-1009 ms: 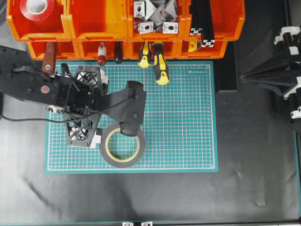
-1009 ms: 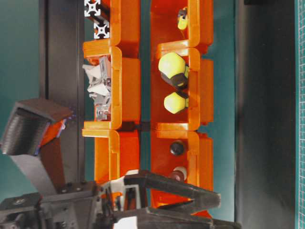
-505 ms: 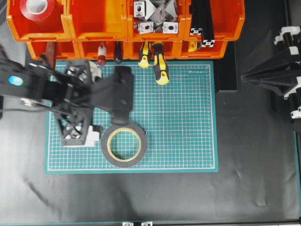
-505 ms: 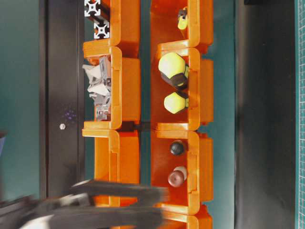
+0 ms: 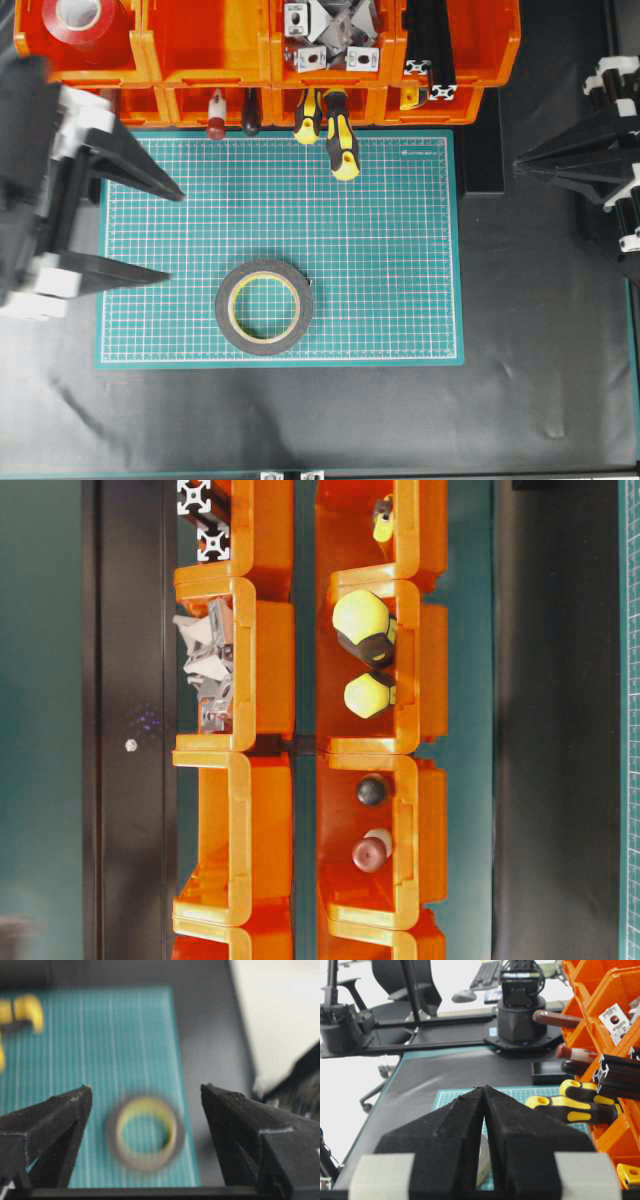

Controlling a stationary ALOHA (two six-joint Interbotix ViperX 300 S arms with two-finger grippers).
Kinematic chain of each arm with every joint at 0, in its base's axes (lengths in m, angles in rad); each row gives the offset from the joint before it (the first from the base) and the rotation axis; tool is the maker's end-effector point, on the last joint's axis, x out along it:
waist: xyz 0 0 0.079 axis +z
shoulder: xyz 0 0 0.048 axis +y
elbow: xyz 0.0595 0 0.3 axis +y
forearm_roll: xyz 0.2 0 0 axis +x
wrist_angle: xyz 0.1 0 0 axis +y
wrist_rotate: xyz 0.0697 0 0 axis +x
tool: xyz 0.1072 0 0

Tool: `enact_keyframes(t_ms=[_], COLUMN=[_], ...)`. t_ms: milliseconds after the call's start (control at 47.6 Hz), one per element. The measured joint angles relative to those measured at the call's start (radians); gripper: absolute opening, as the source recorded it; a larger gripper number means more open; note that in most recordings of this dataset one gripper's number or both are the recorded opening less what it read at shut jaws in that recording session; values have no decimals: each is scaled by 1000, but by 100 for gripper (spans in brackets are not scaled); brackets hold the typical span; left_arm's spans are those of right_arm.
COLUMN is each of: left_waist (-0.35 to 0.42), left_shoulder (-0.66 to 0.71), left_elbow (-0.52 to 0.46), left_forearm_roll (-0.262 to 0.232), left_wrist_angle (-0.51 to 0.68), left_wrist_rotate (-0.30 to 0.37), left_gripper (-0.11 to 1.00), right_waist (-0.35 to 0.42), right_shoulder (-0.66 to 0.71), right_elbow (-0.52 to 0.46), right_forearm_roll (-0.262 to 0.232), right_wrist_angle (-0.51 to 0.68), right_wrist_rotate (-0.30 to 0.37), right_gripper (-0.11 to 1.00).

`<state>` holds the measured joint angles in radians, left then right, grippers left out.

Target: Pick foam from container rack with left arm.

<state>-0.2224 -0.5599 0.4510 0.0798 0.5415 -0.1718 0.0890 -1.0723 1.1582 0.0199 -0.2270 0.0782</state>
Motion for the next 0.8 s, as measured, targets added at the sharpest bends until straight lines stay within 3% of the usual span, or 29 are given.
enact_keyframes(t_ms=[84,231,526,799], left_waist=[2,11,17,15], left_shoulder=[-83,-192,-376,-445], left_elbow=[64,161,275,345], left_forearm_roll=[-2,-2,-2,-2], left_wrist_angle=[-112,-181,-209,-291], left_wrist_rotate=[54,106,107,106], left_gripper=[79,78,77,77], right_waist=[0,0,0,-2], right_shoulder=[-3,-6,-6,-6], right_elbow=[0,0,0,0], right_forearm_roll=[2,2,2,2], right_wrist_angle=[-2,0,-2,-2], right_wrist_rotate=[0,0,2,0], right_gripper=[-1,-1,-1,-1])
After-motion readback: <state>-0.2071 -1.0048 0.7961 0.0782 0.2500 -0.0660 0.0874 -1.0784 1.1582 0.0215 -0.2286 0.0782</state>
